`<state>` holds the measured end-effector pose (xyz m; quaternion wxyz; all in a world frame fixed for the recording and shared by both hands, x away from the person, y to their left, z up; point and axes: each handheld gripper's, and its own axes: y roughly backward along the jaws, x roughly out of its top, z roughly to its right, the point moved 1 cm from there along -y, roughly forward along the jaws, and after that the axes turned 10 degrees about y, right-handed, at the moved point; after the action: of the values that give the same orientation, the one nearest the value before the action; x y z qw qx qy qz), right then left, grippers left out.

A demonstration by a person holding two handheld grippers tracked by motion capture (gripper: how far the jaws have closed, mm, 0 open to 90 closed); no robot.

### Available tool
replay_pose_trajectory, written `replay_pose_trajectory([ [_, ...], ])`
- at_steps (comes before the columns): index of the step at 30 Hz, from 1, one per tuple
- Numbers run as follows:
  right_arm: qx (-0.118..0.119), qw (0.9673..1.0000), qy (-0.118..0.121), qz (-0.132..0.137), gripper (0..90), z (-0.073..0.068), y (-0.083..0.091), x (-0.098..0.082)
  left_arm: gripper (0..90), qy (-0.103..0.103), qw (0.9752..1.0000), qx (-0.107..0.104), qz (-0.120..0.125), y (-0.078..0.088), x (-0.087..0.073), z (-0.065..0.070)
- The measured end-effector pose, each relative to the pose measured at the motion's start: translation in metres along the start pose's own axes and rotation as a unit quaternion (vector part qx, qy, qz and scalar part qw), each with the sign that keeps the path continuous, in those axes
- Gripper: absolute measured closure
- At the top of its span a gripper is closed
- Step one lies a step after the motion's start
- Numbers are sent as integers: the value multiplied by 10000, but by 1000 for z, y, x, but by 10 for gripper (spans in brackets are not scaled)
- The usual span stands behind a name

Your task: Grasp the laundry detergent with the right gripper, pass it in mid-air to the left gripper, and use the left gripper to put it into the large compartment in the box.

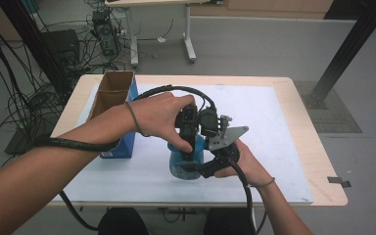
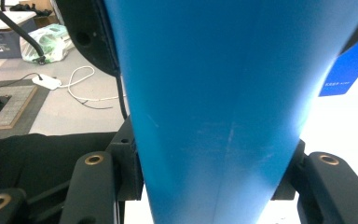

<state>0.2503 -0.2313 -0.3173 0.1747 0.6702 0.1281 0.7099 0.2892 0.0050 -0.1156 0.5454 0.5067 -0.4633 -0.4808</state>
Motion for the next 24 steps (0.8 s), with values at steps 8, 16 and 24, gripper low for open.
replay_pose_trajectory([
  [8,-6,10000,-15,8,435,0,1,-1,376,-19,10000,-6,-10,0,2,0],
  [16,7,10000,-20,24,435,1,1,-2,376,-8,10000,1,-15,0,2,-1],
  [24,21,10000,-6,50,435,1,-1,-4,377,7,10000,-20,-15,-2,2,-2],
])
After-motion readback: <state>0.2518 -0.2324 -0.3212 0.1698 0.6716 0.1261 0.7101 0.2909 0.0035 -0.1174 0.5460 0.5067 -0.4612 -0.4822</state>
